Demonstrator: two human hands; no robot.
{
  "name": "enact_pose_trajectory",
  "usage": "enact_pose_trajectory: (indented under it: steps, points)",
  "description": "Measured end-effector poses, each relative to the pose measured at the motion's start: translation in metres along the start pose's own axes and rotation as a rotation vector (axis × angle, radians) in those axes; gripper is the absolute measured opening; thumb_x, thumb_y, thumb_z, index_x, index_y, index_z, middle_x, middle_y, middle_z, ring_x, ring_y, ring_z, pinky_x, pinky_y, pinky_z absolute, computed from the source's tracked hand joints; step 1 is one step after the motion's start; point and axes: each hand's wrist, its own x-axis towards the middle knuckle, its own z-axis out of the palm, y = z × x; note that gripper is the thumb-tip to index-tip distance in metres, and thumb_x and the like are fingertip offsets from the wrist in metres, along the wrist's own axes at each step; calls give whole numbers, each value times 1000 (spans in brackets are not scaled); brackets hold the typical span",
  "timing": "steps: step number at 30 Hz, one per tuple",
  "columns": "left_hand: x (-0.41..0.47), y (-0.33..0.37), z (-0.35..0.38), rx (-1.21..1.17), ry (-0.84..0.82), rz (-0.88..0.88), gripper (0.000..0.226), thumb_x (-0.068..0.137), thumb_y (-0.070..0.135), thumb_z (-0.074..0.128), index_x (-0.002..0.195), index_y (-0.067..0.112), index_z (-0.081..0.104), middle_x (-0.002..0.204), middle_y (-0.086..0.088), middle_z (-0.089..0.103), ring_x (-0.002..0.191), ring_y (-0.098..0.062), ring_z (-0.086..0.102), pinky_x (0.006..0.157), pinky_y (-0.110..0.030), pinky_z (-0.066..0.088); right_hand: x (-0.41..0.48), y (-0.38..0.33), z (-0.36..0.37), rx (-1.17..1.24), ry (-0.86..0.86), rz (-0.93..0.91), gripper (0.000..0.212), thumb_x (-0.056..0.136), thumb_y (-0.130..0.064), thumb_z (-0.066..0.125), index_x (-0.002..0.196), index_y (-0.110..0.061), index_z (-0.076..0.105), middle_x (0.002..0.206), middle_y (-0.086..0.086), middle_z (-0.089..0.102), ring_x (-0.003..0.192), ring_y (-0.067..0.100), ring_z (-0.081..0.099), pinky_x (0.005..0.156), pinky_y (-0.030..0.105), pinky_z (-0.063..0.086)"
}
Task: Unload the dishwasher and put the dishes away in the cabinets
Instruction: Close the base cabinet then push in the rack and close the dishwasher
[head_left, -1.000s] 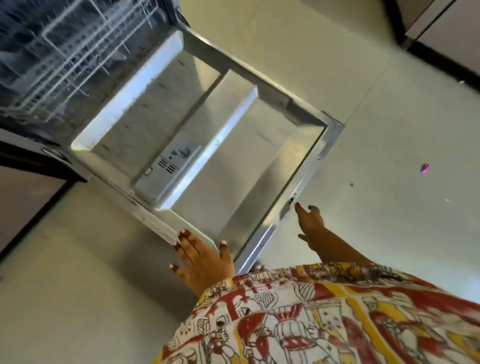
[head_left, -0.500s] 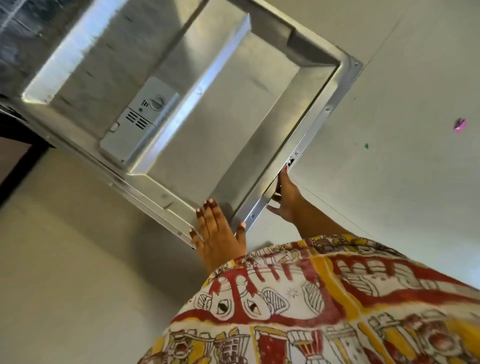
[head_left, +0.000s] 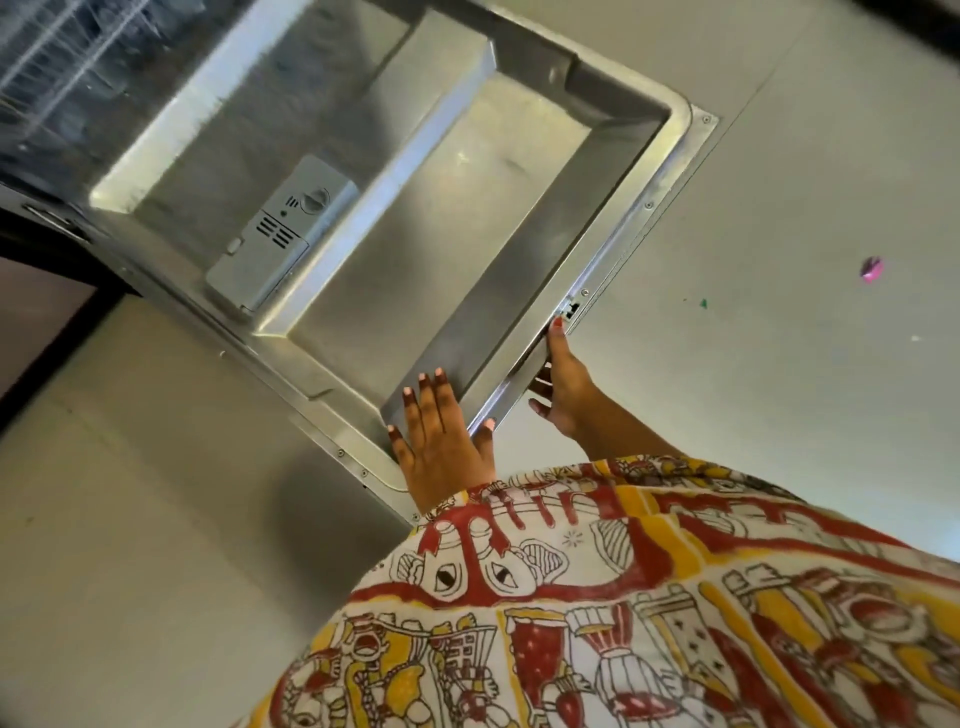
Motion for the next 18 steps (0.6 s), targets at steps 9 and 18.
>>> enact_pose_trajectory:
  steps: [9, 18]
  points:
    - [-28, 1, -100, 62, 242, 75, 70, 91, 47, 45, 150, 24, 14, 157, -4, 18, 146, -25, 11, 114, -49, 2, -95, -52, 26, -28, 20, -62, 65, 87, -62, 46, 131, -14, 46, 124, 7, 58, 115, 28, 52, 88, 38, 43]
    - [-53, 4, -225, 138, 528, 122, 62, 90, 50, 30, 144, 21, 31, 150, -6, 36, 141, -23, 21, 115, -49, -4, -211, -155, 79, -103, -135, -83, 32, 83, -44, 66, 102, -18, 58, 93, -3, 61, 85, 13, 57, 61, 21, 47]
